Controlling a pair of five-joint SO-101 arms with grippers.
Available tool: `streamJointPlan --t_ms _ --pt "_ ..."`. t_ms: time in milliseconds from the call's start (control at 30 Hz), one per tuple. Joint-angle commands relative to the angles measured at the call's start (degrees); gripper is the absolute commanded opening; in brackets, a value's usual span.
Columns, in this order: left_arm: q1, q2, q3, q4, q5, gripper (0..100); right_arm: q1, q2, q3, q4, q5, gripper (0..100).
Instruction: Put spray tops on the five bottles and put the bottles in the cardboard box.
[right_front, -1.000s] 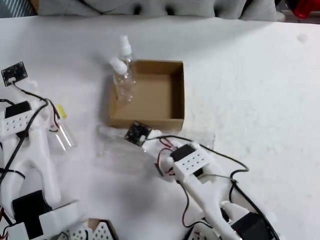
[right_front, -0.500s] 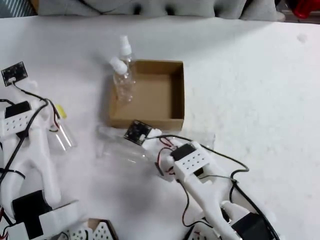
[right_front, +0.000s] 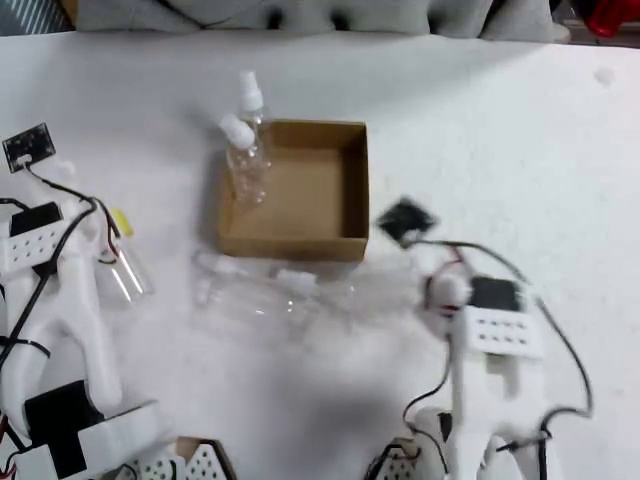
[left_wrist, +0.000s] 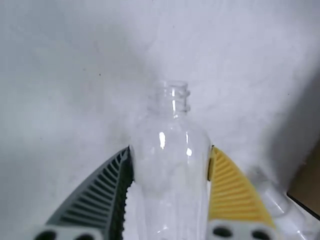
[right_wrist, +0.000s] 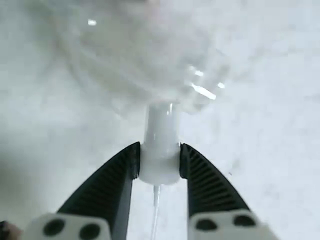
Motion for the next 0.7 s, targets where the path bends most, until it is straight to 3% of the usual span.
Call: streamJointPlan --t_ms 0,267,433,667 --pt "-0.13 -1.27 -0.70 -0.97 0.53 2 13.23 -1.71 -3.69 0.22 4.84 1.5" --pt "-0.13 -1.27 -0.62 -0.88 0.53 2 27.65 10.24 -4.75 -11.65 7.38 1.5" --pt "-0.13 -1.63 0.35 -0.97 0.53 2 29.32 22.29 -4.92 -22.73 7.38 2.1" --pt "-0.13 -1.63 0.44 -0.97 0.53 2 28.79 30.73 -9.49 -25.27 7.03 15.8"
